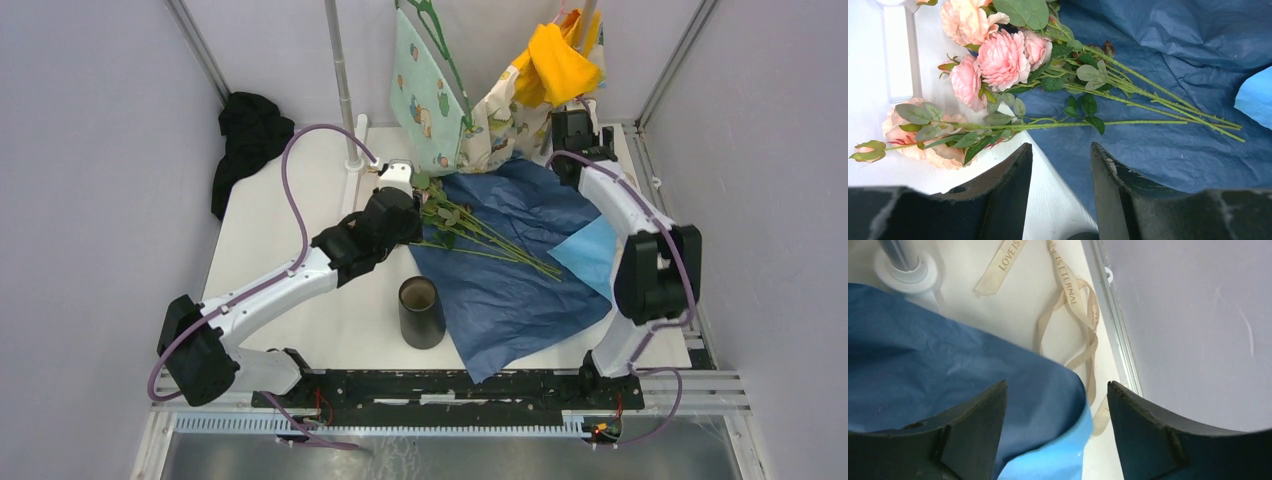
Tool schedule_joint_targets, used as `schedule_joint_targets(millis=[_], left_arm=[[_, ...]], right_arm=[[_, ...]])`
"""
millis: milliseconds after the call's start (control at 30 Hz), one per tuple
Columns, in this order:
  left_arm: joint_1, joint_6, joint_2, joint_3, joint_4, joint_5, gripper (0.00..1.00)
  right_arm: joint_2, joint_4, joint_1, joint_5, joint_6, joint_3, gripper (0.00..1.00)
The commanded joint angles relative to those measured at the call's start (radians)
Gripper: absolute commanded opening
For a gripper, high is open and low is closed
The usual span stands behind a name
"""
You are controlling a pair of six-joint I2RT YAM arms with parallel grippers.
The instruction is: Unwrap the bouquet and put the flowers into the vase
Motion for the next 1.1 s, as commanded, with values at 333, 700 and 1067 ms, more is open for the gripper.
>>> schedule_joint_targets(millis=[333, 700, 1067], left_arm=[[0.004, -0.031, 0.027, 0.063, 0.044, 0.004, 0.83], [0.007, -0.029, -0.060, 0.062, -0.021, -0.171, 1.00], [0.020, -0.048, -0.105, 0.047, -0.042, -0.236, 1.00]], right_arm=[[-0.497, 0.250, 0.255, -0.441, -0.092, -0.275, 0.98], [-0.366, 0.248, 0.377, -0.625, -0.095, -0.367, 0.70], [-0.074, 0.193, 0.417, -0.621, -0.128, -0.160, 0.56]])
